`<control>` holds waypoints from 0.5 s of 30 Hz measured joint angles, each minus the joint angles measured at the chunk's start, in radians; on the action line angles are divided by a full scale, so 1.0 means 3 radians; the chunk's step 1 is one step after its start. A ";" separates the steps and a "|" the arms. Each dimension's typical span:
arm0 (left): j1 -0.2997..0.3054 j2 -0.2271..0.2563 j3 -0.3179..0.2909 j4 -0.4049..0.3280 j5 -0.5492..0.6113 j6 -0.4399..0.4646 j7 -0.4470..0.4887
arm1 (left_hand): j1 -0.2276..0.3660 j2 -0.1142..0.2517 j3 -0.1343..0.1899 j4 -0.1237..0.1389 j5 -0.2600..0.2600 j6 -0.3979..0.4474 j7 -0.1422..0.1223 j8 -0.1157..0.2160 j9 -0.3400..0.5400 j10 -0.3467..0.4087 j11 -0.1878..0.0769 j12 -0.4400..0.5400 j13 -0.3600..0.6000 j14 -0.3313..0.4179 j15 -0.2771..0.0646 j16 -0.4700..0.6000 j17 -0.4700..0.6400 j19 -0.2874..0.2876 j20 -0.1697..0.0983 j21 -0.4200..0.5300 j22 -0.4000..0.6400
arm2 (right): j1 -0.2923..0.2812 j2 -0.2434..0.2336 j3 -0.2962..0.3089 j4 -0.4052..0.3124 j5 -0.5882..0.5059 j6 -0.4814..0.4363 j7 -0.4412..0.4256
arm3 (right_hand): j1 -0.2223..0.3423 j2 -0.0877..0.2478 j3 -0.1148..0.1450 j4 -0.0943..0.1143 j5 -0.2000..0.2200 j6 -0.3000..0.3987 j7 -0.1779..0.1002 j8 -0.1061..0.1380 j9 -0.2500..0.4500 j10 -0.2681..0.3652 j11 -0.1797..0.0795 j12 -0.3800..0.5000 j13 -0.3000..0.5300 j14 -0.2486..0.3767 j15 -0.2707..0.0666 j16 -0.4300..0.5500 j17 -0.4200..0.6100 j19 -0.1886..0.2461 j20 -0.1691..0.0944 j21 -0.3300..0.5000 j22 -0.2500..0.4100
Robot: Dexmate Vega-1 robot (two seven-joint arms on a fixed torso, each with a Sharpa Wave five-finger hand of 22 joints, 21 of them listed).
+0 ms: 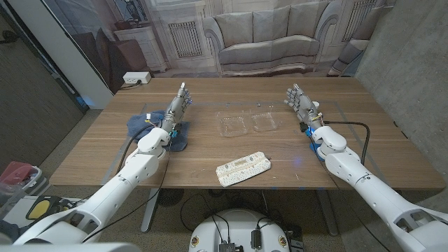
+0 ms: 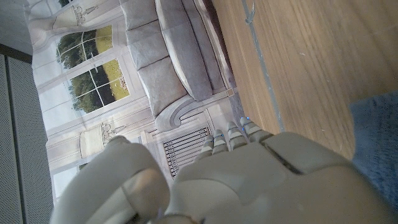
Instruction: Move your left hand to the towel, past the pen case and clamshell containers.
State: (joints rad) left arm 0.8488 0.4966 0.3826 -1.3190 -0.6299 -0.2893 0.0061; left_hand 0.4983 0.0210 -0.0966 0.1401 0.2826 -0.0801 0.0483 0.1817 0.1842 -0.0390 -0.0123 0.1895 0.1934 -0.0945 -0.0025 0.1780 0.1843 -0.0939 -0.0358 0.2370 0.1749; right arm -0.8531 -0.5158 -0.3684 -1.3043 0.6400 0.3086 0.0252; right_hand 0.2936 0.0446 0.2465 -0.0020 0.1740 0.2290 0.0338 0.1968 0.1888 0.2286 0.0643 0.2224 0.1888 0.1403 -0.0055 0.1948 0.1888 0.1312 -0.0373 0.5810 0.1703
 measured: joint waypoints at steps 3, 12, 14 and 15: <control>0.0004 -0.0018 0.0009 -0.0015 0.0020 0.0003 0.0043 | 0.0000 0.0000 0.0000 0.0000 0.0000 0.0000 0.0000 0.0000 0.0000 0.0000 0.0000 0.0010 0.0000 0.0000 0.0000 0.0000 0.0000 0.0000 0.0000 0.0000 0.0000 | -0.0010 0.0000 0.0000 0.0000 -0.0010 0.0022 0.0000 | 0.0003 -0.0003 0.0000 0.0000 0.0000 0.0000 0.0000 0.0000 0.0000 0.0000 0.0000 0.0000 0.0000 0.0000 0.0000 0.0000 0.0000 0.0000 0.0000 0.0000 0.0000; 0.0001 -0.0050 0.0024 -0.0036 0.0068 0.0003 0.0120 | 0.0022 0.0022 0.0000 -0.0001 0.0025 0.0003 -0.0002 0.0026 0.0000 0.0020 -0.0019 0.0025 -0.0010 0.0000 0.0000 0.0026 0.0000 0.0010 0.0009 0.0000 0.0000 | -0.0015 0.0000 0.0000 0.0032 -0.0023 0.0075 0.0020 | 0.0003 -0.0003 0.0000 0.0000 0.0000 0.0003 0.0003 0.0000 0.0000 0.0018 0.0018 0.0000 0.0000 0.0013 0.0013 0.0000 0.0000 0.0000 0.0000 0.0000 0.0000; 0.0000 -0.0054 0.0025 -0.0040 0.0081 0.0003 0.0138 | 0.0022 0.0022 0.0000 -0.0001 0.0025 0.0032 -0.0006 0.0026 0.0000 0.0021 -0.0018 0.0025 -0.0010 0.0013 -0.0013 0.0026 0.0000 0.0026 0.0000 0.0000 0.0000 | -0.0015 0.0000 0.0001 0.0043 -0.0026 0.0083 0.0025 | 0.0003 -0.0003 0.0000 0.0000 0.0000 0.0018 0.0018 0.0000 0.0000 0.0030 0.0030 0.0000 0.0000 0.0013 0.0013 0.0000 0.0000 0.0000 0.0000 0.0000 0.0000; 0.0000 -0.0054 0.0025 -0.0040 0.0081 0.0003 0.0138 | 0.0022 0.0022 0.0000 -0.0001 0.0025 0.0032 -0.0006 0.0026 0.0000 0.0040 -0.0012 0.0040 -0.0010 0.0023 -0.0013 0.0026 0.0000 0.0026 0.0000 0.0000 0.0000 | -0.0015 0.0000 0.0000 0.0043 -0.0026 0.0083 0.0025 | 0.0003 -0.0003 0.0000 0.0000 0.0000 0.0018 0.0018 0.0000 0.0000 0.0034 0.0035 0.0000 0.0000 0.0024 0.0024 0.0000 0.0000 0.0000 0.0000 -0.0002 0.0000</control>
State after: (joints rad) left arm 0.8488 0.4803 0.3900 -1.3310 -0.6057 -0.2885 0.0476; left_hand 0.5048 0.0274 -0.0965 0.1399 0.2902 -0.0705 0.0464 0.1894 0.1841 -0.0270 -0.0159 0.2015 0.1905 -0.0875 -0.0065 0.1858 0.1842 -0.0862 -0.0359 0.2370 0.1748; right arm -0.8576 -0.5157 -0.3683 -1.2913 0.6321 0.3337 0.0326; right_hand 0.2944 0.0437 0.2464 -0.0019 0.1740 0.2343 0.0392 0.1968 0.1886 0.2389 0.0747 0.2224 0.1887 0.1475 0.0017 0.1948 0.1887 0.1311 -0.0373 0.5805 0.1702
